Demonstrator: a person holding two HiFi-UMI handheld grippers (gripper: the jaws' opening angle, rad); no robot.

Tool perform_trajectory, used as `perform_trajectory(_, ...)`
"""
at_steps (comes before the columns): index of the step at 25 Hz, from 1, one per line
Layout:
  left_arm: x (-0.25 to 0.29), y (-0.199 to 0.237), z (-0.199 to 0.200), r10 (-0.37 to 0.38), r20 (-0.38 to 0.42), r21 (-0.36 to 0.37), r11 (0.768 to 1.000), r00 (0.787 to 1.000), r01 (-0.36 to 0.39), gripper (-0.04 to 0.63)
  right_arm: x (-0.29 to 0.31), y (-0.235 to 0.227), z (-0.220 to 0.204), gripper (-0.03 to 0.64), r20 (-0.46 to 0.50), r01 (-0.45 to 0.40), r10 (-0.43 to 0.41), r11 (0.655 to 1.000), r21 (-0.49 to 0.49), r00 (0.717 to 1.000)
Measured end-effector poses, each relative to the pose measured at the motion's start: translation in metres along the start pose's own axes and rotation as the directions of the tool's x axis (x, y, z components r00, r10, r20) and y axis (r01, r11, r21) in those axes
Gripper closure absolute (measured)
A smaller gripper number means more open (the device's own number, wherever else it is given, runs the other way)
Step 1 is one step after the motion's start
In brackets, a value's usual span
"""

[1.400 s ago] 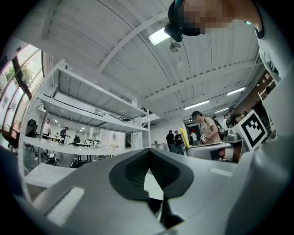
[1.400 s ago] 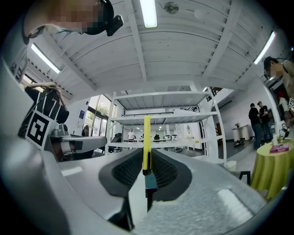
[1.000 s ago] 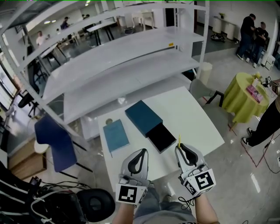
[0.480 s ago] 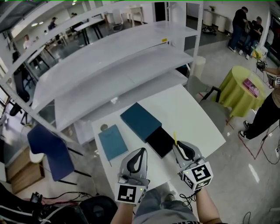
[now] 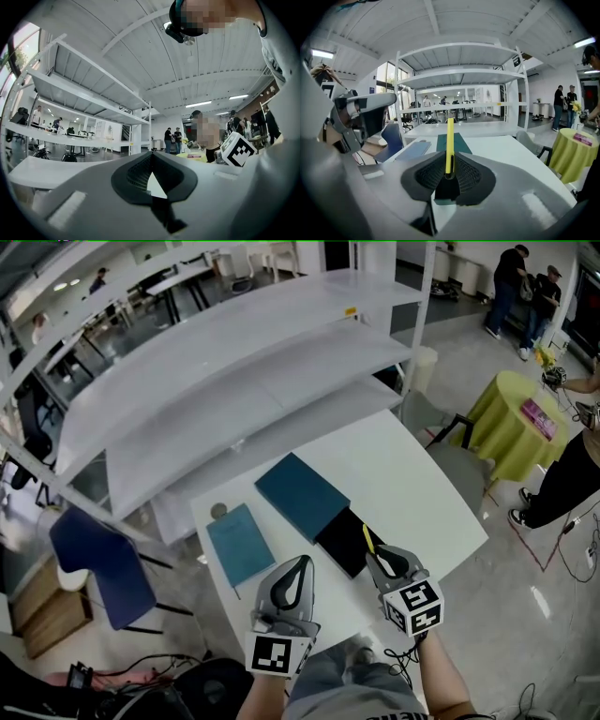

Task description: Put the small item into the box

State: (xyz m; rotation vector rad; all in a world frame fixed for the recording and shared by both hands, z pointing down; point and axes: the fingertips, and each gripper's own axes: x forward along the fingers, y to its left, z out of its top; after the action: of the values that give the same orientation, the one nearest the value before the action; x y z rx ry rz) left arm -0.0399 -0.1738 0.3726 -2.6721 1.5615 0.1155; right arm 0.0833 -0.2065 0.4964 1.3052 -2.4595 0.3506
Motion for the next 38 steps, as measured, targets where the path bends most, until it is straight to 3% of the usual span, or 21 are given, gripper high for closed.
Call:
perform_trajectory(15, 0.007, 0.022, -0.012, 0.013, -0.029, -0.016, 1.0, 0.999, -0.014, 0.575, 0.045, -0.004, -0.044, 0.554, -0.244, -0.034, 0.025, 0.999, -0.03, 0.969)
perform_trajectory(28, 0.011, 0.027, -0.016, 0.006, -0.028, -0.057, 0.998, 1.0, -0.007, 0.575, 0.064, -0.003, -0.068, 0.554, -0.446, -0.085, 0.045, 0.994, -0.072, 0.894)
perform_trajectory(38, 0.01, 0.039, -0.021, 0.018, -0.043, -0.063, 0.998, 0.999, -0.021, 0.575, 0.082, -0.004, -0.08, 0.554, -0.569, -0.145, 0.019, 0.974, -0.176, 0.822)
